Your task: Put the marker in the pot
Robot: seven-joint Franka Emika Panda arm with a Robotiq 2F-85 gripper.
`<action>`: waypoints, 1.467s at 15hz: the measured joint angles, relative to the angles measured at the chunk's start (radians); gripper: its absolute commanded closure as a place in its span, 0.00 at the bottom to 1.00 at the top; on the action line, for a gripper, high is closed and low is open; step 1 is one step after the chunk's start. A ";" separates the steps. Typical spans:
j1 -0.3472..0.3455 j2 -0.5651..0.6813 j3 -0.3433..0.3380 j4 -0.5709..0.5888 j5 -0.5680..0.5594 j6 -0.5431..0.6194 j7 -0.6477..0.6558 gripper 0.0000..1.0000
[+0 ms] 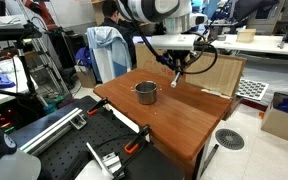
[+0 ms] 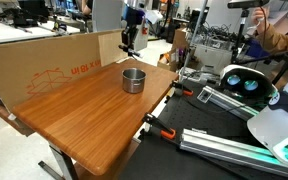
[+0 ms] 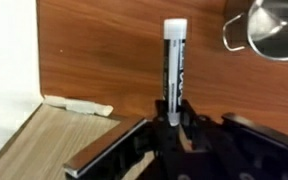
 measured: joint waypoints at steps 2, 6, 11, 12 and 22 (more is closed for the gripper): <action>-0.002 -0.078 0.033 -0.064 0.052 0.053 -0.017 0.95; -0.004 -0.192 0.109 -0.180 0.254 0.159 -0.096 0.95; -0.003 -0.233 0.220 -0.253 0.591 0.295 -0.283 0.95; -0.004 -0.233 0.242 -0.257 0.657 0.307 -0.329 0.95; -0.019 -0.217 0.300 -0.312 1.037 0.311 -0.705 0.95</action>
